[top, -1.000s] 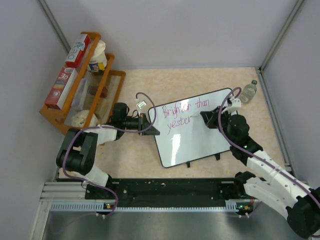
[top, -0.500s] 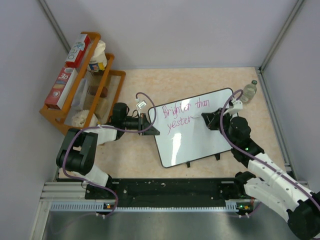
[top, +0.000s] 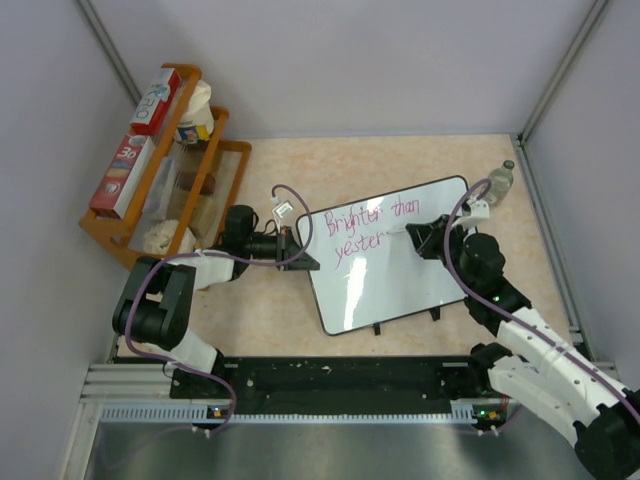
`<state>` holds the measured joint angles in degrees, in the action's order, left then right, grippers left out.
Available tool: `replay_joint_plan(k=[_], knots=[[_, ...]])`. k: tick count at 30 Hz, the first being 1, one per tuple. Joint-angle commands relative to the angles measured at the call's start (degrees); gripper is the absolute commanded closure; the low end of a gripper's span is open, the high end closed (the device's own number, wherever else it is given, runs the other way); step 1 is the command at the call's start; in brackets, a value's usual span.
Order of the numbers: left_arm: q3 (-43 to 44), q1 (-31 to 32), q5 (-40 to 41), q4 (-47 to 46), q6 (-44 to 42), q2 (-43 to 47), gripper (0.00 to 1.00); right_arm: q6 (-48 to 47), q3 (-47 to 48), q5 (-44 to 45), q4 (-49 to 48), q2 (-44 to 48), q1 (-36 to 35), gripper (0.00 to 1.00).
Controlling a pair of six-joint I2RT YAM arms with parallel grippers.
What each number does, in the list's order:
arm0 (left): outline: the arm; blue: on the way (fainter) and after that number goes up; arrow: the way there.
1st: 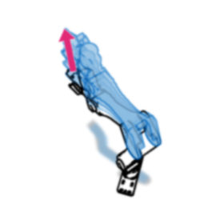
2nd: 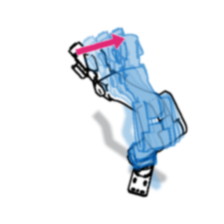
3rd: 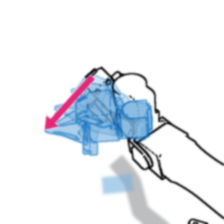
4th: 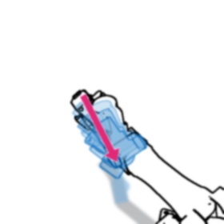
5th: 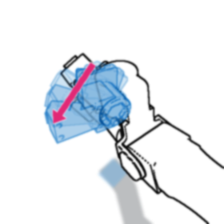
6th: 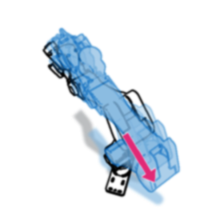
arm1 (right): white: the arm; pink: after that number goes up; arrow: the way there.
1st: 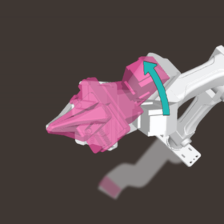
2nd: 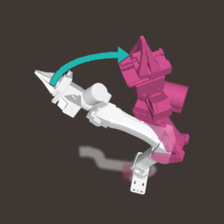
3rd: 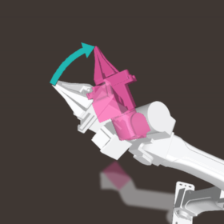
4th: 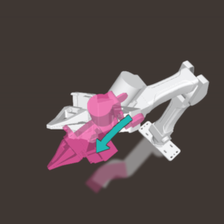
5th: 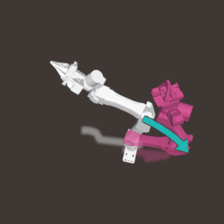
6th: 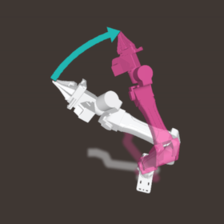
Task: Write a sentence on the whiteboard
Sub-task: Write with the whiteboard marker on the whiteboard.
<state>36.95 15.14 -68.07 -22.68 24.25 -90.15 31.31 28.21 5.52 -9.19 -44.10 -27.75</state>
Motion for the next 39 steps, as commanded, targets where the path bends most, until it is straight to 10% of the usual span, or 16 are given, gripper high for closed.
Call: replay_joint_plan(k=[1,39], knots=[[-1.8,1.6,5.1,0.3,-11.3,-0.8,1.0,-0.1,2.3,0.1,-0.2,0.6,1.6,1.0],[-1.8,1.6,4.9,0.0,-11.2,-0.9,1.0,-1.8,-0.2,-1.6,4.4,0.9,1.7,1.0]])
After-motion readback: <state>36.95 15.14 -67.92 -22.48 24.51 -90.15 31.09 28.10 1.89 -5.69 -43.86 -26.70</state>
